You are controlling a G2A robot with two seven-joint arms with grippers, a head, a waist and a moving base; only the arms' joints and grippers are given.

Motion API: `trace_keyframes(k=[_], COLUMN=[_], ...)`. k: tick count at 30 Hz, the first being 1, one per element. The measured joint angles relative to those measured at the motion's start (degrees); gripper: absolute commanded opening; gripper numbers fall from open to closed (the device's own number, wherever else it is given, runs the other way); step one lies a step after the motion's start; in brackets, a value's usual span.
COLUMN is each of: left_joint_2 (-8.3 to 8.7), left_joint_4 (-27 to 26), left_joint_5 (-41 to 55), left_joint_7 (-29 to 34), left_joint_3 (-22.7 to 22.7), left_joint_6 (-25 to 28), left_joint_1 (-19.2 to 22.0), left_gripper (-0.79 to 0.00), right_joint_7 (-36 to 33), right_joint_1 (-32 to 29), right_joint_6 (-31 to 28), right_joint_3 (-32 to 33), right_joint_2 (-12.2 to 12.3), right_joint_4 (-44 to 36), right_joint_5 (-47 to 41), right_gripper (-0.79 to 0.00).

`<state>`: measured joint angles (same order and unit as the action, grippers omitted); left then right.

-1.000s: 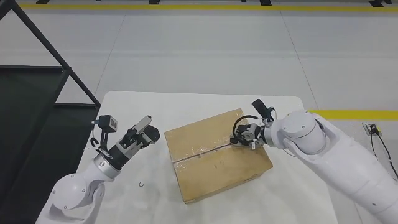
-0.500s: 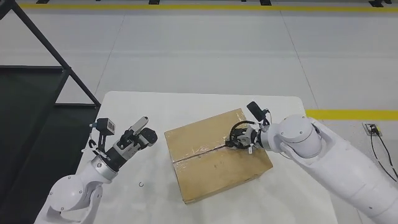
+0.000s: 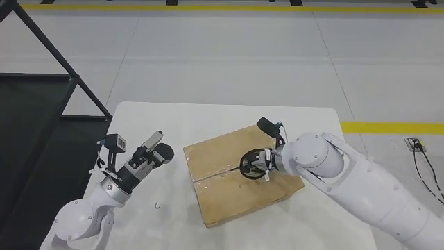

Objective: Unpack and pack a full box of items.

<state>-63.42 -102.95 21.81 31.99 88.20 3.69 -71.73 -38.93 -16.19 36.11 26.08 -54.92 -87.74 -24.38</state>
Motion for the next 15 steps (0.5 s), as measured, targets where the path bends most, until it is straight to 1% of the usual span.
trace_keyframes(k=[4,8,15], left_joint_2=[0.01,0.01,-0.01], left_joint_4=[0.1,0.4,0.9], left_joint_5=[0.2,0.2,0.7], left_joint_7=[0.1,0.3,0.3], left_joint_3=[0.2,0.1,0.3], left_joint_6=[0.1,0.3,0.8], left_joint_1=[-0.1,0.2,0.3], left_gripper=[0.0,0.0,0.0], right_joint_7=[-0.6,0.4,0.2], right_joint_1=[0.5,0.2,-0.4], right_joint_6=[-0.1,-0.3,-1.1], right_joint_3=[-0.8,-1.0,-1.2], right_joint_2=[-1.1,-2.2,-3.6], right_joint_4=[-0.2,-0.7,-1.3], right_joint_5=[1.7,2.2,3.5], right_gripper=[-0.785,-0.785,-0.785])
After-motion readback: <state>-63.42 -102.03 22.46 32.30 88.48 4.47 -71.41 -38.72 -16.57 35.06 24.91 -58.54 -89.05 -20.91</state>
